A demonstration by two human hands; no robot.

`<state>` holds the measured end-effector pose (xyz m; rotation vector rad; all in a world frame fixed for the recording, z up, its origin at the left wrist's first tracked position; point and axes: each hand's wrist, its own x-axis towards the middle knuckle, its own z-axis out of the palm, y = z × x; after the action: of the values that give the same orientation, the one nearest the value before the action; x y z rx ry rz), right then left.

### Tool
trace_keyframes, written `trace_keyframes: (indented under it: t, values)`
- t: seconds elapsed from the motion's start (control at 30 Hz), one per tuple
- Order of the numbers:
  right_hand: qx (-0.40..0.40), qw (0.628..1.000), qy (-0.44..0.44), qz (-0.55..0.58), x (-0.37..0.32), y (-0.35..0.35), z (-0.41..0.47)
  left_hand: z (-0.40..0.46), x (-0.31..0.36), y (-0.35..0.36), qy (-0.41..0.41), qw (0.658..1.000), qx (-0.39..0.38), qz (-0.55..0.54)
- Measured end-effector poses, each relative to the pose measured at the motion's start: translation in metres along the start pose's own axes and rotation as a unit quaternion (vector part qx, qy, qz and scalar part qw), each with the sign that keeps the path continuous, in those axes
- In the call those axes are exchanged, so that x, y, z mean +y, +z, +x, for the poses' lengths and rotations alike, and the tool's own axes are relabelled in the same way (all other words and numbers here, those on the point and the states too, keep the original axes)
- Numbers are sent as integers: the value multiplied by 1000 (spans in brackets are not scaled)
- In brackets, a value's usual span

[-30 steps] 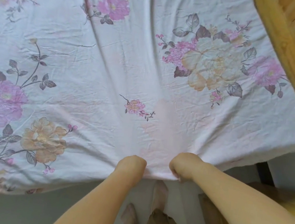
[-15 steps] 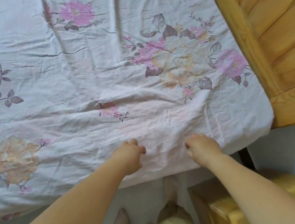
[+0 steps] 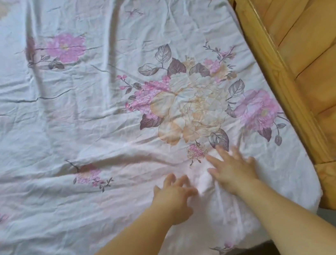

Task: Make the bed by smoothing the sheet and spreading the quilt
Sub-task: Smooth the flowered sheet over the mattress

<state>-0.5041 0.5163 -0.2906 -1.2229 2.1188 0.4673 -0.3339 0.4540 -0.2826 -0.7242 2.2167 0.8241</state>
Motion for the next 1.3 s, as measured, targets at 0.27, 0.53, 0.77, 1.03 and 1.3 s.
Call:
trace_keyframes:
  t: [0.27, 0.53, 0.77, 1.03, 1.3]
  values:
    - [62, 982, 179, 17, 9, -69, 34, 43, -7, -68, -45, 998, 37, -34]
    - [107, 989, -17, 97, -83, -97, 80, 62, -42, -139, -114, 983, 135, -45]
    - [106, 988, -1, 115, -86, -140, 125, 95, -88, -207, -108, 973, 193, -68]
    - [166, 980, -15, 107, -116, -205, 222, 179, -140, -271, -134, 962, 226, -74]
    - [112, 992, -44, 24, -142, -233, 311, 239, -173, -293, -201, 951, 219, -87]
